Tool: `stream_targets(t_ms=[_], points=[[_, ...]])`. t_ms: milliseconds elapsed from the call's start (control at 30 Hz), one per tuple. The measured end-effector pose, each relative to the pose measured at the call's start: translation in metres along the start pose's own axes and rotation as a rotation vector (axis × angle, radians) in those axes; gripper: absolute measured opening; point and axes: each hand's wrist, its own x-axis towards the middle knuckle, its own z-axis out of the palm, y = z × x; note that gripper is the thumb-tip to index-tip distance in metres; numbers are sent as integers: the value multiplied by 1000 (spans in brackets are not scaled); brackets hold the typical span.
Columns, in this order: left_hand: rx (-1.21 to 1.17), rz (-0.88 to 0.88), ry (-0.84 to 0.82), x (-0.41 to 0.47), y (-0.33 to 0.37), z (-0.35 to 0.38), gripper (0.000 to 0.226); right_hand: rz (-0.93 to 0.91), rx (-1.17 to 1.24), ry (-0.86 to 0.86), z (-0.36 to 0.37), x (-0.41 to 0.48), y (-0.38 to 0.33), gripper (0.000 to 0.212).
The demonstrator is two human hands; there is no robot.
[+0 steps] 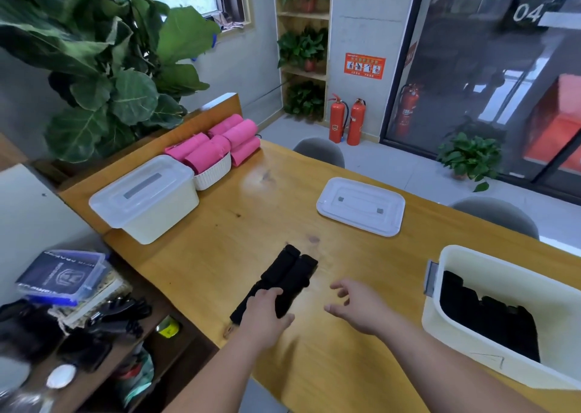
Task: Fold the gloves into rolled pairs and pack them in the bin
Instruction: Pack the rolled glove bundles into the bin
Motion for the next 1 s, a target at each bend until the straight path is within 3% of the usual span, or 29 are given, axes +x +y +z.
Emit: stream_targets(t_ms=[267,633,767,900,1000], points=[[96,18,-25,-6,-9,18,66,22,-47,-75,27,-12,6,58],[-70,106,-84,-26,26,67,50,90,-53,-93,28,-26,25,56],[-174,52,-67,-28,33,76,43,125,-49,-100,26,-34,35,54],[-72,-9,-72,-22,30,77,51,154,-42,-122,24,-43,43,53],[37,-8,-106,-18,35,78,42,170,-56,-141,23,-48,46,54]])
